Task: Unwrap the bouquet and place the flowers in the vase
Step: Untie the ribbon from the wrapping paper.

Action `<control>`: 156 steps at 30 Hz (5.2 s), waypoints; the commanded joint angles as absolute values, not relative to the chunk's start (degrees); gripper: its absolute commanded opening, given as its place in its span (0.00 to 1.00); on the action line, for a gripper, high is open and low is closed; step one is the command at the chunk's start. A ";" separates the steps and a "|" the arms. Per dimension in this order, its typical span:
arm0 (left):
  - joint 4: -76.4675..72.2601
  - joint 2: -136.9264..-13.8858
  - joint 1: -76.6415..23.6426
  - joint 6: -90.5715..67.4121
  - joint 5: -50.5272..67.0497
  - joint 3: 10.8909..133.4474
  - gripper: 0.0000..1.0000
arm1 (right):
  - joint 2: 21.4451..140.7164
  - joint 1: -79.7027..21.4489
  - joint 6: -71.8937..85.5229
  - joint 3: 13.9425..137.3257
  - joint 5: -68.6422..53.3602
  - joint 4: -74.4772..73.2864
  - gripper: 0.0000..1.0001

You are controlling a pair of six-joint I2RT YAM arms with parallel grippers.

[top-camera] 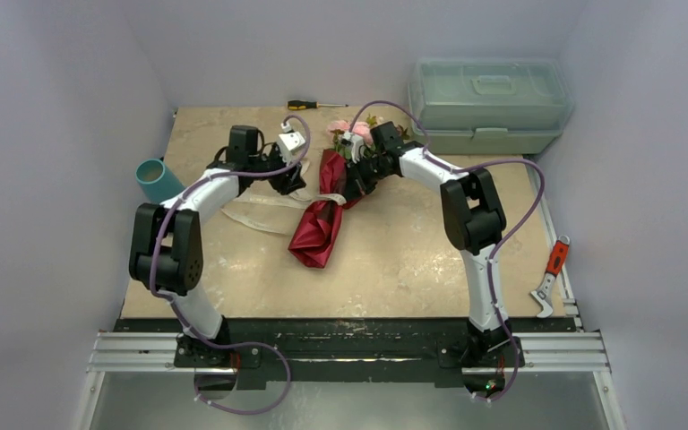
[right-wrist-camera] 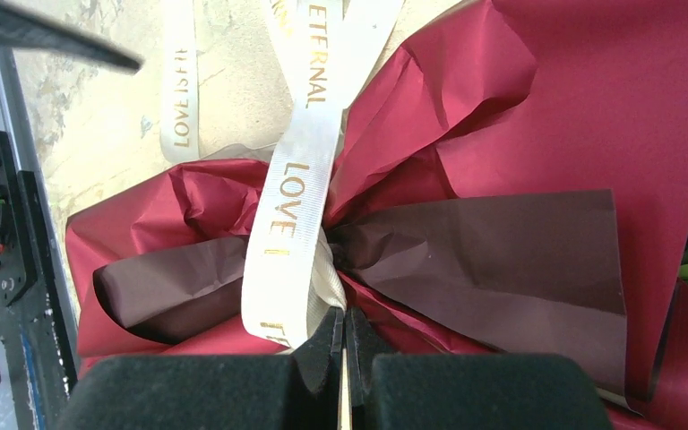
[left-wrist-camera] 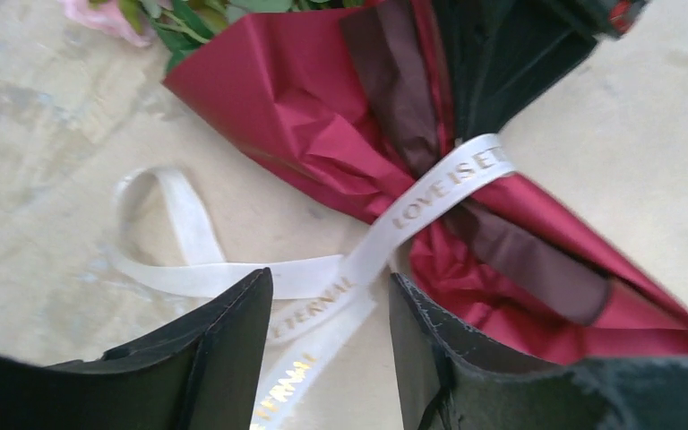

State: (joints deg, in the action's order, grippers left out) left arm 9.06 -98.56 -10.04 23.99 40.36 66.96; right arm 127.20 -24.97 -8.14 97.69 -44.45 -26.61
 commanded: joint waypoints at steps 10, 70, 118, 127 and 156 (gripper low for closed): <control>11.42 -116.92 -10.71 16.33 13.58 83.85 0.65 | 125.78 -25.10 -8.51 98.67 -45.88 -26.30 0.00; 11.12 -103.27 -20.01 35.82 33.76 73.68 0.27 | 125.06 -24.96 -7.16 95.68 -50.71 -22.09 0.00; 6.77 -109.69 -17.09 17.99 21.16 70.48 0.00 | 119.83 -21.24 -18.89 92.22 -48.86 -32.24 0.19; 5.98 -108.75 -18.94 17.82 22.76 69.45 0.00 | 119.58 -23.92 -14.54 95.81 -50.80 -29.28 0.27; 4.80 -108.28 -18.29 10.88 25.19 68.21 0.00 | 125.68 -26.34 -9.38 98.19 -49.58 -21.78 0.00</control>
State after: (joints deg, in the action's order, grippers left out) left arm 4.75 -109.38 -18.79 12.82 25.28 68.60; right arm 129.36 -26.92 -7.60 99.70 -48.80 -22.20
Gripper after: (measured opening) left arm 0.005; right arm 0.013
